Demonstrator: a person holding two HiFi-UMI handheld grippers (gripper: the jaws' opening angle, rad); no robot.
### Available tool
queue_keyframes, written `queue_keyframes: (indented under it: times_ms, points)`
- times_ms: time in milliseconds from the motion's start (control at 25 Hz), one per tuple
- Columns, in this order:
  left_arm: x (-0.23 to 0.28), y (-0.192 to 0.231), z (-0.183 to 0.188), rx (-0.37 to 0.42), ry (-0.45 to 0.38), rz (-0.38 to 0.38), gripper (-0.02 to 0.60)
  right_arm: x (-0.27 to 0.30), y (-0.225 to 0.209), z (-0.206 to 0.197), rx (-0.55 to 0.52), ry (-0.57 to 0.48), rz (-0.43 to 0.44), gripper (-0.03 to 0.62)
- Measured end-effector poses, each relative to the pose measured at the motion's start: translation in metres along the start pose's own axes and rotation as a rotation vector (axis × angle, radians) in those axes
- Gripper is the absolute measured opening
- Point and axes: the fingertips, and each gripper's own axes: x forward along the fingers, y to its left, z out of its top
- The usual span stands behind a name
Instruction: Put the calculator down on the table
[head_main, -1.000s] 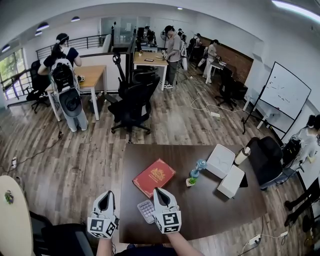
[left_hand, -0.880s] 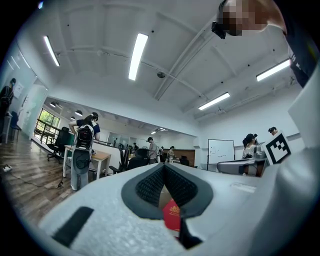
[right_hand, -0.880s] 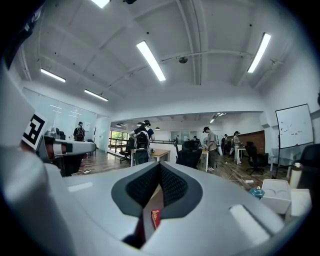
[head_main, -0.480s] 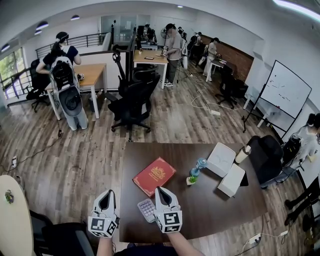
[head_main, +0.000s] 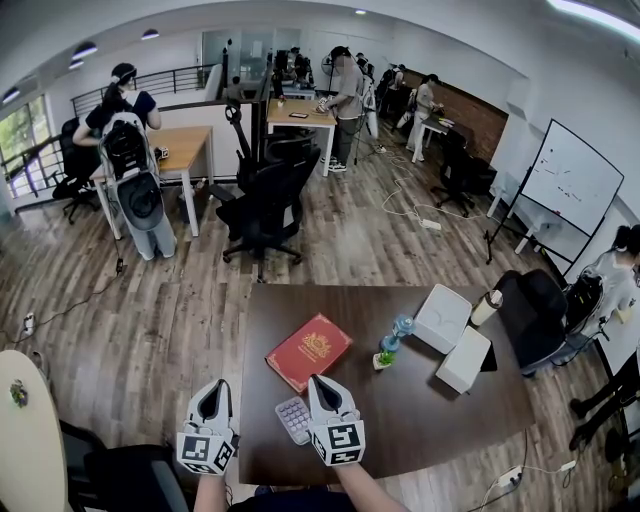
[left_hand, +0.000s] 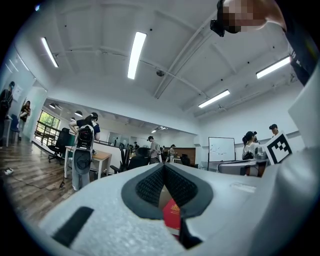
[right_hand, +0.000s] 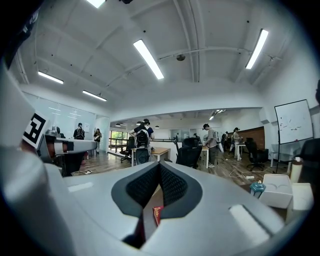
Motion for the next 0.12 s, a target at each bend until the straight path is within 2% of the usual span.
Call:
queue_keyframes:
  times_ms: [120]
  points:
    - [0.0001,0.0005,-0.003,-0.005,0.005,0.002,-0.005,0.0004,-0.0014,0.0016,0.001,-0.002,0.003,0.006]
